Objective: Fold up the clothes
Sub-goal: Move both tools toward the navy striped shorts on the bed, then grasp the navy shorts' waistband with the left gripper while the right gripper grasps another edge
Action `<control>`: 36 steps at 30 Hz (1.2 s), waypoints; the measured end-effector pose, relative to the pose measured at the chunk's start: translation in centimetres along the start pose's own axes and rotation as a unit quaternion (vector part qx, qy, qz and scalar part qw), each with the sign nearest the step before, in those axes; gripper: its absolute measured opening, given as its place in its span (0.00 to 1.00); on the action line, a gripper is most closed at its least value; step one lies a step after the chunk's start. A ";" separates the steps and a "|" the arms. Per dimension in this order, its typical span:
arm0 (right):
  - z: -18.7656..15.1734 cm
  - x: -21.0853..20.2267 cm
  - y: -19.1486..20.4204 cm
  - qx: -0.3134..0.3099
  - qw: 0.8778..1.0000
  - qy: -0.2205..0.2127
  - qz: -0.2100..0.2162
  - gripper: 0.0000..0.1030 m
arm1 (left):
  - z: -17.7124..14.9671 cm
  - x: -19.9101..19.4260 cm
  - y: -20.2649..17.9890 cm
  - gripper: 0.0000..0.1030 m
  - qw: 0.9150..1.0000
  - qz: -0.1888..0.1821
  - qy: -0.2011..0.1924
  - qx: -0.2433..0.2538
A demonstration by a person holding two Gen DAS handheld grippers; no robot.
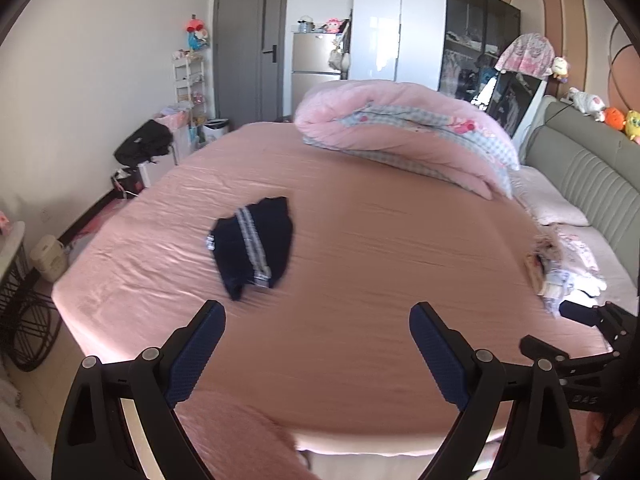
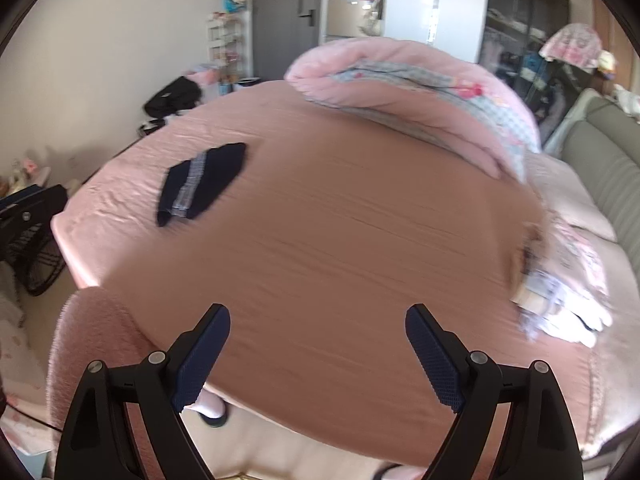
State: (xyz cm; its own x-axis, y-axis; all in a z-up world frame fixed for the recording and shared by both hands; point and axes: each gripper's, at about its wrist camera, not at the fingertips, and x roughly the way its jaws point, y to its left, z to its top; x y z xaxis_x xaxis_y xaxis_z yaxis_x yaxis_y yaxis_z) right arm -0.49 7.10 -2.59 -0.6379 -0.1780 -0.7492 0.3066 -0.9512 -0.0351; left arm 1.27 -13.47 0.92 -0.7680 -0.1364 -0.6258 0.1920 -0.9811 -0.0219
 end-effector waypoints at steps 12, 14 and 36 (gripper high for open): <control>8.4 8.8 7.6 -0.078 0.995 0.000 0.058 0.74 | 0.6 12.5 8.6 0.88 0.994 0.007 0.104 0.022; 9.0 10.8 8.7 -0.086 0.995 0.005 0.056 0.67 | 0.6 14.7 10.0 0.87 0.992 0.003 0.123 0.024; 9.2 33.3 21.1 -0.131 0.983 0.098 0.083 0.60 | -2.7 31.6 15.6 0.35 0.981 -0.009 0.193 -0.017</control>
